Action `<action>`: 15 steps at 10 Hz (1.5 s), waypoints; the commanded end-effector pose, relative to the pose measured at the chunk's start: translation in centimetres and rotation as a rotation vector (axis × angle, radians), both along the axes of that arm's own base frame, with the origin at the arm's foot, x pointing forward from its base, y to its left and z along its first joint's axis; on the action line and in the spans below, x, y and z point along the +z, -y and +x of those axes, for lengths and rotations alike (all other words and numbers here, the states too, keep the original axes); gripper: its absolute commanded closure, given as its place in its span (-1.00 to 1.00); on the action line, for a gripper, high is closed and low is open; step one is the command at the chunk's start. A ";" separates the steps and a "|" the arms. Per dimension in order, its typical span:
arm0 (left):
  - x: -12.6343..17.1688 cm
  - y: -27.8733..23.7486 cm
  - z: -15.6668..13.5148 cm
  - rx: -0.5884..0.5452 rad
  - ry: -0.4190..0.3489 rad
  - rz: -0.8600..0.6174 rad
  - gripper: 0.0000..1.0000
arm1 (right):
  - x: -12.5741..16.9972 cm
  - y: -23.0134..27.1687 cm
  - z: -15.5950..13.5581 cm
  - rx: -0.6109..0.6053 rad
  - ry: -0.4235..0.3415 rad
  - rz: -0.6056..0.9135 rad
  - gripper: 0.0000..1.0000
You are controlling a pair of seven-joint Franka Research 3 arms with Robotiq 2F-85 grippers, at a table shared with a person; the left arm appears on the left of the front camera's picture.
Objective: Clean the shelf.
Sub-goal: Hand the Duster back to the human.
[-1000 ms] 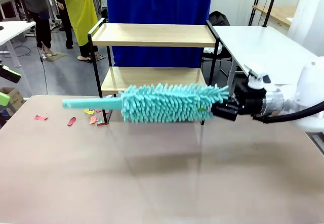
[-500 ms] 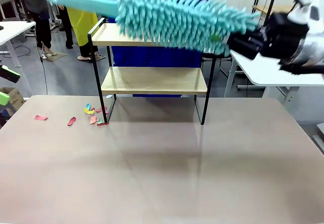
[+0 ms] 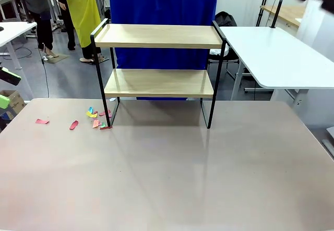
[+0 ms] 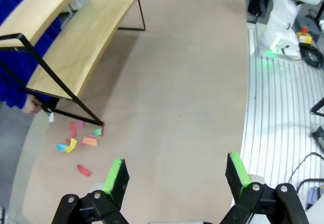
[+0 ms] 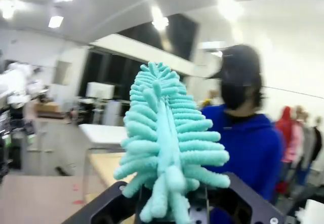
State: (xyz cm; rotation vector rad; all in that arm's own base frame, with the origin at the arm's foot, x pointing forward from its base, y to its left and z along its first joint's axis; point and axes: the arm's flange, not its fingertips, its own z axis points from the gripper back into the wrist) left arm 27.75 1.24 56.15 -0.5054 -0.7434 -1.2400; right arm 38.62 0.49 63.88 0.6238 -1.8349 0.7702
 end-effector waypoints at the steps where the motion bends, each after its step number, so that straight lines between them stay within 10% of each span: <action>1: 0.1 0.0 0.0 -0.018 0.009 -0.024 -1.00 | -8.7 -1.0 -3.6 -0.237 0.092 0.081 0.68; 15: 0.1 0.0 0.0 -0.018 0.009 -0.024 -1.00 | -27.1 9.7 -1.6 -0.623 -0.386 0.169 0.68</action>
